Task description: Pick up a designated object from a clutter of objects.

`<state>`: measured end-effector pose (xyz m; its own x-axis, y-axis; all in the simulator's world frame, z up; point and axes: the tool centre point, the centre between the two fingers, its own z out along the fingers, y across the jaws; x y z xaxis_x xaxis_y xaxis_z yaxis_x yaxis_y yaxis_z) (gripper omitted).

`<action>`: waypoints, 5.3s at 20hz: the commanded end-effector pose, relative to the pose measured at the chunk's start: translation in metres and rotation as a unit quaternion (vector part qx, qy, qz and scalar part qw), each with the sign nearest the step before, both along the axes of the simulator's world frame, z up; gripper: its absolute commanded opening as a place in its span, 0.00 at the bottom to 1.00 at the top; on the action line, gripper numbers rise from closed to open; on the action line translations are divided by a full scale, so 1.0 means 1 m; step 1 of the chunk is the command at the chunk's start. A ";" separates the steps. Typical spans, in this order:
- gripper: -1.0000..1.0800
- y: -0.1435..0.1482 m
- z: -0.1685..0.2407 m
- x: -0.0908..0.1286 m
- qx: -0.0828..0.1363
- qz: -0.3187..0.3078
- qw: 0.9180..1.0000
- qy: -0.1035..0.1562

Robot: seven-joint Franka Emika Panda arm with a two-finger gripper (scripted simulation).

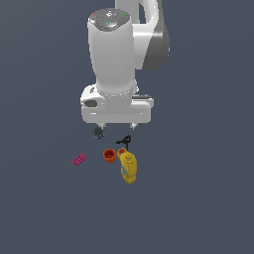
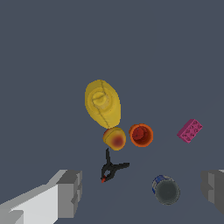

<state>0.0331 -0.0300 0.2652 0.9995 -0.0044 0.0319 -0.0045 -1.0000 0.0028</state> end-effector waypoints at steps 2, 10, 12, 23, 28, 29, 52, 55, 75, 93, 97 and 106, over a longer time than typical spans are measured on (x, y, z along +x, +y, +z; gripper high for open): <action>0.96 -0.012 -0.041 0.005 0.002 0.000 1.000 0.004; 0.96 -0.038 -0.128 0.004 0.003 0.000 1.000 0.011; 0.96 -0.042 -0.143 0.002 0.003 0.000 1.000 0.013; 0.96 -0.052 -0.176 -0.004 0.002 0.000 1.000 0.016; 0.96 -0.052 -0.184 -0.004 0.002 0.000 1.000 0.016; 0.96 -0.052 -0.188 -0.005 0.002 0.000 1.000 0.016; 0.00 -0.056 -0.204 0.013 -0.002 -0.001 1.000 -0.009; 0.00 -0.055 -0.202 0.012 -0.002 -0.001 1.000 -0.009; 0.00 0.041 -0.095 -0.029 -0.002 -0.001 1.000 0.000; 0.00 0.174 0.056 -0.078 0.000 0.000 1.000 0.013; 0.00 0.192 0.076 -0.083 0.000 0.000 1.000 0.015; 0.00 0.207 0.094 -0.085 0.001 0.000 1.000 0.016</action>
